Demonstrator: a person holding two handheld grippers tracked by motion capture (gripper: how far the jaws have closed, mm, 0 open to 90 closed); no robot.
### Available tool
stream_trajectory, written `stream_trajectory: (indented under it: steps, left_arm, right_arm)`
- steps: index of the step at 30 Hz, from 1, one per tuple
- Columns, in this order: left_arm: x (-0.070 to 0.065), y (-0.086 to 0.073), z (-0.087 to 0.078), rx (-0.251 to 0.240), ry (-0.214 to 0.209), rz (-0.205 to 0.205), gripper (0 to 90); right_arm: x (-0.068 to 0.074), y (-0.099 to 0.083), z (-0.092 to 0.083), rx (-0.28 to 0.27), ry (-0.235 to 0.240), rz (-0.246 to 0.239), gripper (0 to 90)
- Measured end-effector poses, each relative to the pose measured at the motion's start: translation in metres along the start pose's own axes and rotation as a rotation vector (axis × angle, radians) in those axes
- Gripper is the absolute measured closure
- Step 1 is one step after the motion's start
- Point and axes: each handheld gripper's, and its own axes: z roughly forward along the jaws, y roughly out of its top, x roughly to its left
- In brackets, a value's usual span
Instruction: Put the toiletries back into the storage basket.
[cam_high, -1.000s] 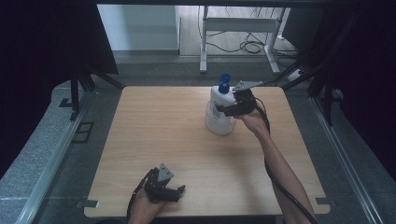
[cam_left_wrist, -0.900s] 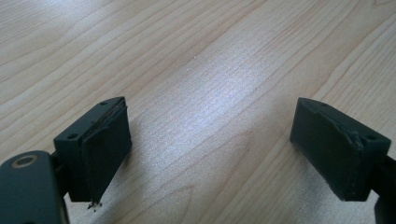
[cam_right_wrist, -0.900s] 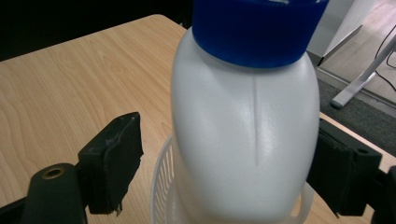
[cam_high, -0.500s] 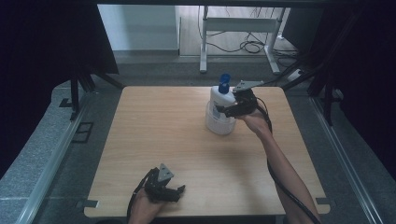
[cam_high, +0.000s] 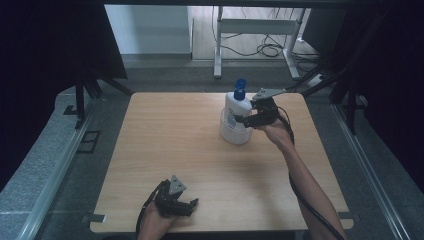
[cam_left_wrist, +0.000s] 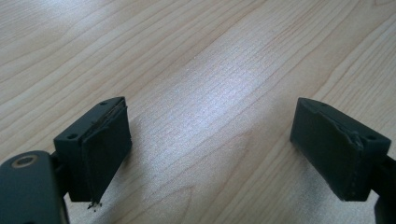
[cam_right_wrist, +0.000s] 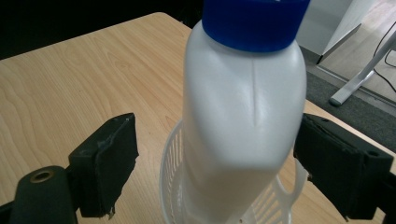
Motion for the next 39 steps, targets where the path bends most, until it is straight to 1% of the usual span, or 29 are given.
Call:
stream_trajectory:
  steps: [6, 11, 23, 33, 39]
  left_arm:
    - [0.0, 0.0, 0.0, -0.001, 0.001, -0.001, 11.6]
    - [0.0, 0.0, 0.0, 0.0, 0.001, 0.0, 11.6]
    - [0.0, 0.0, 0.0, -0.001, 0.002, -0.001, 11.6]
    - [0.0, 0.0, 0.0, -0.003, 0.001, -0.003, 11.7]
    - [-0.001, 0.0, 0.0, -0.002, 0.002, -0.004, 11.6]
  right_arm:
    - [-0.001, -0.003, -0.007, -0.008, -0.002, 0.007, 13.3]
    - [-0.001, -0.005, -0.011, -0.003, -0.005, 0.012, 13.3]
    - [0.0, -0.012, -0.017, -0.001, 0.0, 0.007, 13.2]
    - [-0.001, -0.022, -0.022, 0.005, -0.003, 0.019, 13.1]
    - [-0.001, -0.028, -0.026, 0.002, 0.003, 0.025, 13.1]
